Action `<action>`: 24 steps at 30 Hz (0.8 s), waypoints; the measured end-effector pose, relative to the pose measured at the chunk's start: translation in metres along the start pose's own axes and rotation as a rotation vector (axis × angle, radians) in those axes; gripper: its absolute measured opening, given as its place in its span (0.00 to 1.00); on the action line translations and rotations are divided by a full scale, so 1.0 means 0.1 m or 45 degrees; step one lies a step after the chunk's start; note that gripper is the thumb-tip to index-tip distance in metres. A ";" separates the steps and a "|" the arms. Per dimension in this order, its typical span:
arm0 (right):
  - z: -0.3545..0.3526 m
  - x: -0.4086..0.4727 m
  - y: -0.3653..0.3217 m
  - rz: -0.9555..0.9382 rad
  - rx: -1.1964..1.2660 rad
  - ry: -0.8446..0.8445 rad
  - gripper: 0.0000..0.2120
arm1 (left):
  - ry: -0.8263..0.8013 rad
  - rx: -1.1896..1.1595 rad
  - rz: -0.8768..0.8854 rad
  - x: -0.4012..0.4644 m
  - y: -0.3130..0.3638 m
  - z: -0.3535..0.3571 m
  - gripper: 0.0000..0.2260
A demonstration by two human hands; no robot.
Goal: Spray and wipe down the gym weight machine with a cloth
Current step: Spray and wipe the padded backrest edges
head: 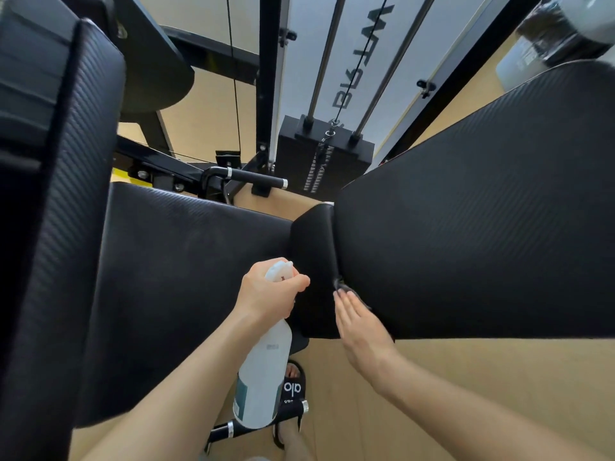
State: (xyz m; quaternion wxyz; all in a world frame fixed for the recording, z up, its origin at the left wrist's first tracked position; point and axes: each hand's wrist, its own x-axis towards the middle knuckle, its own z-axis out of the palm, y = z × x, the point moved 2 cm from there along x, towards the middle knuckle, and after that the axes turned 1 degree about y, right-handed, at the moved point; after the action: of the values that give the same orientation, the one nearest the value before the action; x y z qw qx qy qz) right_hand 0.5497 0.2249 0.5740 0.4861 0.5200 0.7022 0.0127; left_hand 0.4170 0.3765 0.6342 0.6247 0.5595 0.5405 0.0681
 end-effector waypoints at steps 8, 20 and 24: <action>-0.23 0.95 0.81 0.232 -0.029 0.057 0.30 | 0.067 0.038 -0.014 0.10 -0.22 -0.13 0.10; -0.18 0.59 0.23 0.259 -0.010 0.022 0.32 | 0.083 0.115 -0.016 0.15 -0.26 -0.10 0.09; -0.06 0.34 0.05 0.157 0.049 0.081 0.31 | 0.086 0.103 0.015 0.15 -0.14 -0.12 0.09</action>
State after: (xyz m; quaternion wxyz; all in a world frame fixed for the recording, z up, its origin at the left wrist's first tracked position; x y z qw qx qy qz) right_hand 0.5499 0.2552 0.5567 0.4518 0.5709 0.6839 0.0458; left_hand 0.4068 0.3895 0.6173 0.5826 0.5847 0.5604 0.0687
